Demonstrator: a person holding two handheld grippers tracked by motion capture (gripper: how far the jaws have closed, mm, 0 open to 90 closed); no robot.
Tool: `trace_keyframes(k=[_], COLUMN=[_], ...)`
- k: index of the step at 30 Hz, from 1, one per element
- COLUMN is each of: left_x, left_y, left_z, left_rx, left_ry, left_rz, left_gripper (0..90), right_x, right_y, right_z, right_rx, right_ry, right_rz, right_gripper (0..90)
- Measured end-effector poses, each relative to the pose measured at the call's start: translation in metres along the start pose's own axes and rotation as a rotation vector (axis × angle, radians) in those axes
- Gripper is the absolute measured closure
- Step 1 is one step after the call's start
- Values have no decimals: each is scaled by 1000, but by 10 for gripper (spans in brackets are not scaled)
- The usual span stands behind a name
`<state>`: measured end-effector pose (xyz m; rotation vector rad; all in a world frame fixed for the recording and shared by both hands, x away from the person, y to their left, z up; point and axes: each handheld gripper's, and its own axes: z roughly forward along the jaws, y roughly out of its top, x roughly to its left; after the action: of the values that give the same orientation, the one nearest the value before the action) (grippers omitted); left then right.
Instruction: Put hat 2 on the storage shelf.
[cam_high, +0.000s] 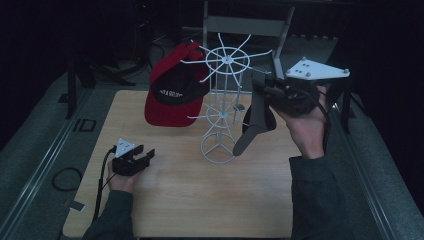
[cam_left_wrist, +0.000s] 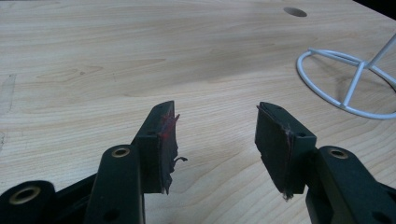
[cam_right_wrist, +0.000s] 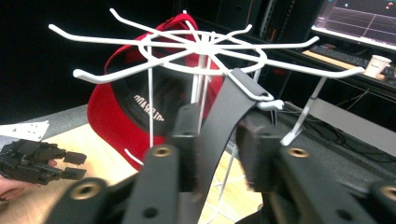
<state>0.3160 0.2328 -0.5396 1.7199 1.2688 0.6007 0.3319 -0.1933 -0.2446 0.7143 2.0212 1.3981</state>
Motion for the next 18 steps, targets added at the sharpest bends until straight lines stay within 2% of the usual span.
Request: trace_keyframes(k=[1,5,6,7,8,11,12,14,16,18], left_x=[0,0,0,0,0,0,0,0,0,0], left_y=[0,0,0,0,0,0,0,0,0,0], left_z=[0,0,0,0,1,0,1,0,0,1], left_rx=[0,1,2,2,1,3,3,3,5,4], left_ry=[0,0,0,0,0,0,0,-1,0,0], left_rz=[0,-1,-1,-1,-2,-2,-1,-1,0,-1], left_gripper=[488,488,488,488,488,488,488,488,488,487], right_x=[-1,-5,-6,-6,-6,-6,-6,-5,-5,-5], right_y=[-2,-9,-11,-11,-13,-13,-15,-17,-20,-21], right_z=[-1,-1,-1,-1,-4,-6,-8,-8,-8,-7], right_rx=[-7,-5,-2,-2,-20,-25,-18,-4,12,22], right_ry=[0,7,2,2,-21,-26,-35,-51,-61,-65], right_rz=[4,34,38,38,38,44,44,39,38,36], right_gripper=[612,494,449,449,382,327,267,208,159,153])
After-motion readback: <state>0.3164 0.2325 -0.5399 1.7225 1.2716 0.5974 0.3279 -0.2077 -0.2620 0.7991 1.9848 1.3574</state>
